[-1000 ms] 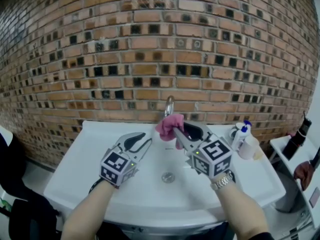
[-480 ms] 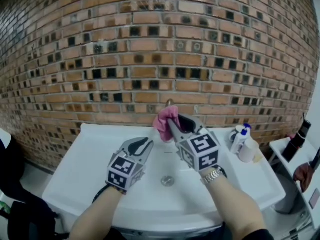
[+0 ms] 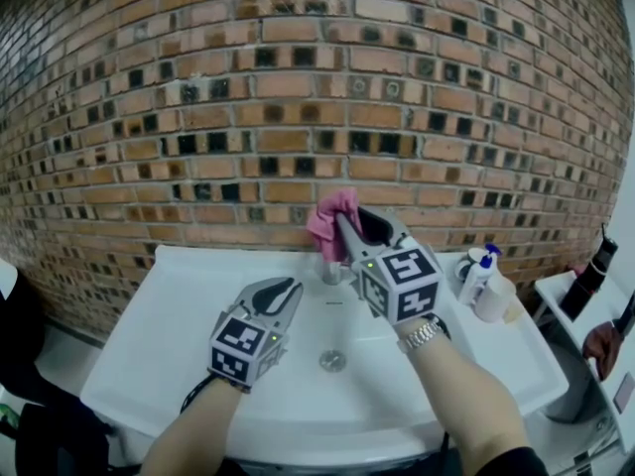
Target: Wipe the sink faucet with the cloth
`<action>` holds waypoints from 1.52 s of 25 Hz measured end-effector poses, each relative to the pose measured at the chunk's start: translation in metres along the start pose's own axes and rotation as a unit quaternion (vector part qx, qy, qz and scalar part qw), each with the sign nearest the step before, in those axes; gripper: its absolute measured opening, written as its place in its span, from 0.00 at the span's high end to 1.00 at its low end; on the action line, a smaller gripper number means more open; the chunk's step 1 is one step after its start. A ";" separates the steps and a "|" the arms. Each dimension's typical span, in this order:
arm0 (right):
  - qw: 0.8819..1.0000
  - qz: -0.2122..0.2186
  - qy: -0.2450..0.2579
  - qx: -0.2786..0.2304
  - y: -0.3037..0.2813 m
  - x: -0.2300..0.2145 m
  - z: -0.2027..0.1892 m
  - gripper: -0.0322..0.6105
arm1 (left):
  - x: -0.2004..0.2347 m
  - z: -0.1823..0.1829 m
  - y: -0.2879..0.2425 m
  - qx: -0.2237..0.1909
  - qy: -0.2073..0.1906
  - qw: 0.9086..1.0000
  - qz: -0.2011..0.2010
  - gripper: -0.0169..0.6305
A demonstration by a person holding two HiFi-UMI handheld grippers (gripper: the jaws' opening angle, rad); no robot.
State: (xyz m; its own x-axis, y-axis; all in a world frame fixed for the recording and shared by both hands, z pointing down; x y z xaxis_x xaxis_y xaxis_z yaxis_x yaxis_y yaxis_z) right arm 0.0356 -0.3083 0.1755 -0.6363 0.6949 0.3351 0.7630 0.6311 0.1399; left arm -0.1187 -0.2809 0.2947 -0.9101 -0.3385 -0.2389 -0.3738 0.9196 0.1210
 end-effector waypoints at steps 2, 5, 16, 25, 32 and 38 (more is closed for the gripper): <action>1.000 -0.005 -0.003 -0.003 -0.002 -0.006 0.000 0.81 | -0.002 0.003 0.001 -0.007 -0.002 1.000 -0.001 0.88; 1.000 -0.010 -0.010 -0.006 -0.004 -0.014 0.000 0.81 | -0.005 0.009 0.003 -0.017 -0.003 1.000 -0.002 0.89; 0.998 -0.030 -0.055 -0.004 -0.017 -0.044 -0.003 0.81 | -0.008 0.017 0.007 -0.038 -0.019 0.999 -0.008 0.94; 0.994 -0.058 -0.087 0.008 -0.026 -0.068 -0.019 0.81 | -0.011 0.017 0.005 -0.040 -0.028 0.999 -0.013 0.95; 0.991 -0.079 -0.098 0.036 -0.034 -0.079 -0.035 0.82 | -0.012 0.020 0.007 -0.041 -0.038 0.998 -0.017 0.96; 0.989 -0.099 -0.091 0.069 -0.036 -0.084 -0.052 0.82 | -0.014 0.019 0.005 -0.041 -0.040 0.998 -0.017 0.96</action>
State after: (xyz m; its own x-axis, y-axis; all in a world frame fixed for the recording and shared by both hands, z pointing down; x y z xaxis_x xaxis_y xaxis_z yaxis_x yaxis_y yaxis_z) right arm 0.0679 -0.4075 0.1910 -0.7909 0.5958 0.1396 0.6069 0.7929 0.0538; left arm -0.1051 -0.2678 0.2807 -0.8808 -0.3484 -0.3205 -0.4197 0.8879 0.1885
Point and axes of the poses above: the fingertips, and each gripper's own axes: y backward along the fingers, x to its left, z out of its top, the point moved 7 cm from there along y, backward along the fingers, and after that the axes turned 15 degrees about z, right-handed, at the moved point
